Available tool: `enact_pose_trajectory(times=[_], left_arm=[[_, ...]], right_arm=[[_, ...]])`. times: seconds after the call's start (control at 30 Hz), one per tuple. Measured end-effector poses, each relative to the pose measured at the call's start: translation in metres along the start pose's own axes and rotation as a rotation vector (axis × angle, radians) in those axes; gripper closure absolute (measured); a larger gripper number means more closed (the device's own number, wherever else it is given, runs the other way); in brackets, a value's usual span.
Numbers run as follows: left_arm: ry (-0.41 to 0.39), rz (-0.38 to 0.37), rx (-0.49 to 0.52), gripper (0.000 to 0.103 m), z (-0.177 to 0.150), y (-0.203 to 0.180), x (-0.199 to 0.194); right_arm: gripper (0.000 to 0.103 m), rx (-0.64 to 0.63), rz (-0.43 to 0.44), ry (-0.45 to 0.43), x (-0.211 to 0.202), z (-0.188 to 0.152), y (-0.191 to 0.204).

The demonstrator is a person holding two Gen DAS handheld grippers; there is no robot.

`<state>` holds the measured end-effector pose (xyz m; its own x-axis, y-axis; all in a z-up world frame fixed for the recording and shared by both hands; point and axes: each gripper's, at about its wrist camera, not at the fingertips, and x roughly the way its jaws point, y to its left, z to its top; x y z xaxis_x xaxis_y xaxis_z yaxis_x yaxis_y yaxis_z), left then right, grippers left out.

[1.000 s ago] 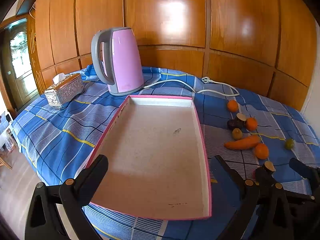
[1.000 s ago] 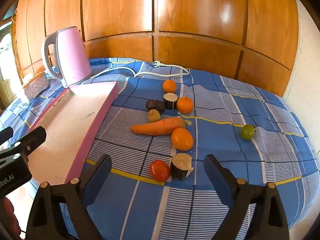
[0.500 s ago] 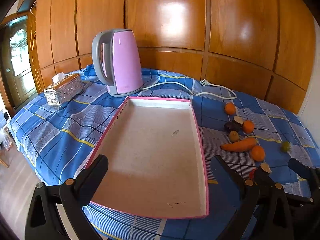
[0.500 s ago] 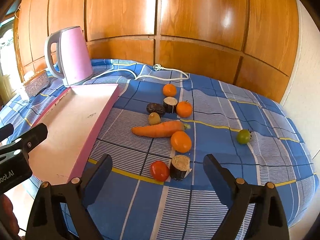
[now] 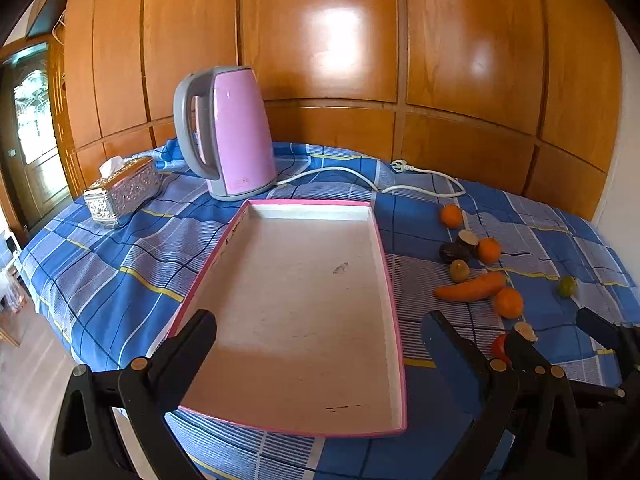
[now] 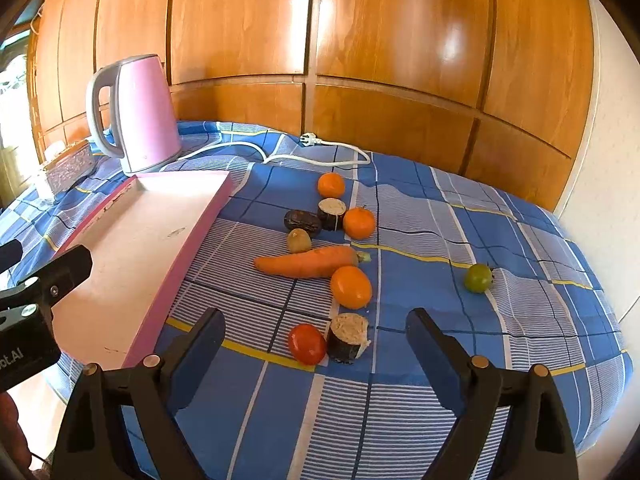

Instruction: Organize fruits

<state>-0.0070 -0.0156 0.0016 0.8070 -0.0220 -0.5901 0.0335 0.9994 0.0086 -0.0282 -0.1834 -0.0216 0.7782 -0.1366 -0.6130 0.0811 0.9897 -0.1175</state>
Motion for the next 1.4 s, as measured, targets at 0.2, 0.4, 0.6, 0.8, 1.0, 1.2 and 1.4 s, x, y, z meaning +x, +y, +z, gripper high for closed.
enact_pose_trajectory(times=[0.2, 0.4, 0.6, 0.8, 1.0, 1.2, 1.4], left_arm=[[-0.003, -0.036, 0.034, 0.001, 0.000, -0.011, -0.001], [0.003, -0.066, 0.062, 0.001, -0.001, -0.019, 0.001], [0.000, -0.080, 0.076, 0.001, -0.001, -0.021, 0.001], [-0.006, -0.103, 0.113, 0.001, -0.002, -0.029, 0.000], [0.002, -0.129, 0.146, 0.009, -0.003, -0.038, 0.002], [0.037, -0.182, 0.203, 0.033, -0.003, -0.054, 0.010], [0.117, -0.288, 0.289, 0.057, -0.007, -0.079, 0.024]], right_arm=[[0.010, 0.034, -0.003, 0.012, 0.004, 0.000, -0.011], [0.020, 0.058, -0.014, 0.027, 0.009, -0.001, -0.021], [0.040, 0.092, -0.015, 0.054, 0.013, -0.001, -0.033], [0.052, 0.173, -0.014, 0.090, 0.019, 0.001, -0.057], [0.052, 0.209, -0.054, 0.092, 0.022, 0.002, -0.077], [0.054, 0.208, -0.017, 0.112, 0.027, 0.000, -0.086], [0.067, 0.255, 0.090, 0.149, 0.036, -0.005, -0.095]])
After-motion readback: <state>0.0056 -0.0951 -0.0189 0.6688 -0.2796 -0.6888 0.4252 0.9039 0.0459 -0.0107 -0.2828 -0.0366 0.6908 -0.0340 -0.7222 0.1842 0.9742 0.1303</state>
